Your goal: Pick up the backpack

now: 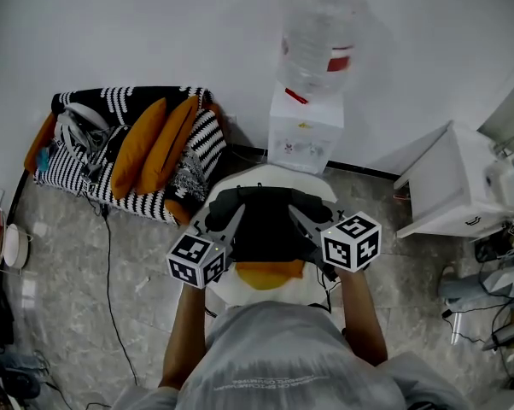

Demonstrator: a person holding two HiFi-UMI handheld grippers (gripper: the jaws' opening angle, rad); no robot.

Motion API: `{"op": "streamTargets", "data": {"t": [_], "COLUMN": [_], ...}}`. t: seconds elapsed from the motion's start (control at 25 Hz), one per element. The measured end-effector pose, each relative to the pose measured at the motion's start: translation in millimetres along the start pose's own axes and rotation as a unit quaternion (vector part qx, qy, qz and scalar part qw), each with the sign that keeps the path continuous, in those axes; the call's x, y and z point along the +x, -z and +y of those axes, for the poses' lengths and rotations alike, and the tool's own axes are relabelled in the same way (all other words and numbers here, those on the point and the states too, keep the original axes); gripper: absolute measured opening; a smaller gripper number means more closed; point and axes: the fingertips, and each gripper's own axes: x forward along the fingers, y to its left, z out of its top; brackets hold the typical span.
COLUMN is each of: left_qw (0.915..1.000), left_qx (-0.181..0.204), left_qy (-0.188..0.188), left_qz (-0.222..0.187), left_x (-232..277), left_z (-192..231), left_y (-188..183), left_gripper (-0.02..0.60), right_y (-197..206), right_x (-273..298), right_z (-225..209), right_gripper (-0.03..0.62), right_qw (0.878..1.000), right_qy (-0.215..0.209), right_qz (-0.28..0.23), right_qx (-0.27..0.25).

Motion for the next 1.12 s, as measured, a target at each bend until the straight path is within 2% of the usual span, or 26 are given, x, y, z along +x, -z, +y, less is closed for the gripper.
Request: {"op": "streamTargets", "data": {"t": [0.48, 0.72, 1.12], "left_qw": [0.9977, 0.9951, 0.991], "left_qx": [0.052, 0.075, 0.096], "left_qy": [0.007, 0.011, -0.005], "left_qz": [-0.042, -0.064, -0.093], "left_x": [-5, -13, -23], "left_z": [-1, -8, -13], "left_y": [-62, -87, -111], "left_gripper": [0.054, 0.054, 0.054], "right_y": [-66, -88, -106], "right_x": [-15, -28, -40], "right_z": [6, 16, 31], "right_gripper": [0.034, 0.034, 0.034], "right_qw": [0.997, 0.994, 0.988], "right_qy": [-0.005, -0.01, -0.011], "right_qz": [-0.049, -0.069, -0.089], "right_qx": [-0.06, -0.083, -0.122]}}
